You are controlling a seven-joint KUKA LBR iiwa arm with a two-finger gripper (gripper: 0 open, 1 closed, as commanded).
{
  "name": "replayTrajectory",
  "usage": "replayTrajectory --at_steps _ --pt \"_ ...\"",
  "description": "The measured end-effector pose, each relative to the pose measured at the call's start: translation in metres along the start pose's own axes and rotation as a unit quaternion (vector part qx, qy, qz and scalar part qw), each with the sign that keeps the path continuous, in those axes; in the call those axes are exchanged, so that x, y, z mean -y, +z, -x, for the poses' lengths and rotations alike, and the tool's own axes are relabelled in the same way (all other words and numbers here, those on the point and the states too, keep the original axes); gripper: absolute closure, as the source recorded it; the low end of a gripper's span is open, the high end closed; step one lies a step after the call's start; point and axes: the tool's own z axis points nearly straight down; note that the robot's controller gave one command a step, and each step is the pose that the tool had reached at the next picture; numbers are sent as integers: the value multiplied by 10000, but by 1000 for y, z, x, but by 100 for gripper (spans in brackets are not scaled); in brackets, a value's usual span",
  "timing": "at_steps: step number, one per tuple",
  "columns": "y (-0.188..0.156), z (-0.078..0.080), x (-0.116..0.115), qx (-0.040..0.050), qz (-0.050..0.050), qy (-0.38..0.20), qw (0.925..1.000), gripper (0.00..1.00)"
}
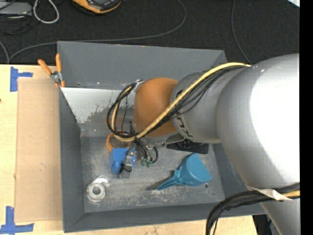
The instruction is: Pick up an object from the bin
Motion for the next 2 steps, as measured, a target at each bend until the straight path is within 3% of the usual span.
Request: replayTrajectory --at_steps 1,2 --pt "-7 -6 -6 -70 -40 -592 9982 100" --pt "-7 -6 -6 -70 -40 -589 9982 100"
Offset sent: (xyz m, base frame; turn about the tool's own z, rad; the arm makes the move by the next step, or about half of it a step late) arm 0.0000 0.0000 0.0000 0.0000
